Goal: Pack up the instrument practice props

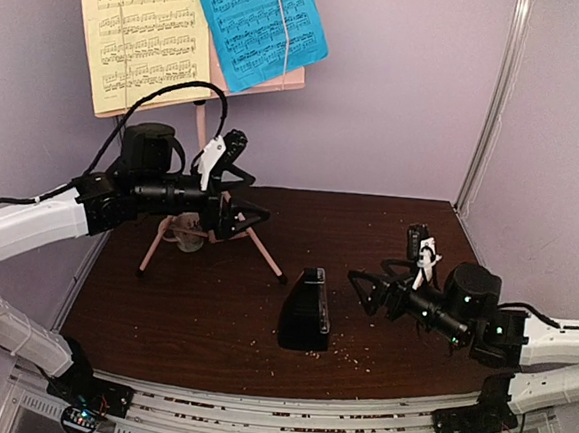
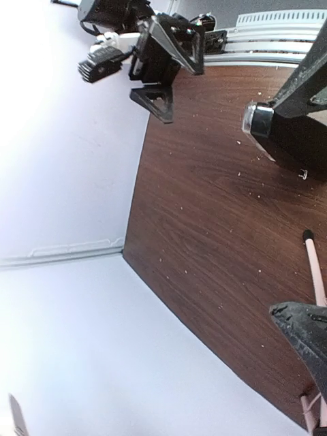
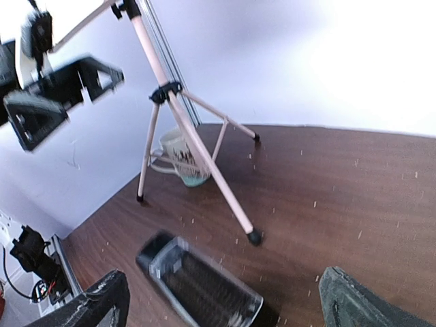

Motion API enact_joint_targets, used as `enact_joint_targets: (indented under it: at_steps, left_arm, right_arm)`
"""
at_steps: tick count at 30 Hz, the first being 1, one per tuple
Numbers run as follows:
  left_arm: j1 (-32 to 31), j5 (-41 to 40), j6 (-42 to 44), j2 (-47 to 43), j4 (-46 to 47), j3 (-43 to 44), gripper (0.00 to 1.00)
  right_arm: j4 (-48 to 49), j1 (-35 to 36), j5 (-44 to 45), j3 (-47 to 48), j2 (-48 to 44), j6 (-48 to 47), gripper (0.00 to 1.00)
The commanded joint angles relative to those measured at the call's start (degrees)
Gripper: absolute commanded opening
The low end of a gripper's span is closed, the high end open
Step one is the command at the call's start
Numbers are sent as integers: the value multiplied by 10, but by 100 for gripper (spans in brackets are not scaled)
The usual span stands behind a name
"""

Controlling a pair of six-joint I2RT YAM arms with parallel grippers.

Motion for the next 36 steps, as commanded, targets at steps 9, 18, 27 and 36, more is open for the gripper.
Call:
enact_joint_targets:
  at_steps: [9,18,27,36]
  left_arm:
    - [74,-19,-70,-45,85,-72,98]
    - [74,-20,-67,-25,86,-77,98]
    - [74,-17,-64,-9,81,-75,97]
    - [74,-17,-63,7,72,-71,97]
  right_arm:
    - [-36,-157,-379,171,160,-63,100]
    - [-58,-158,-477,221,252,-125,100]
    - [-81,-158,-500,244,319,-177,92]
    - [-54,-145,-515,227,356,-173,72]
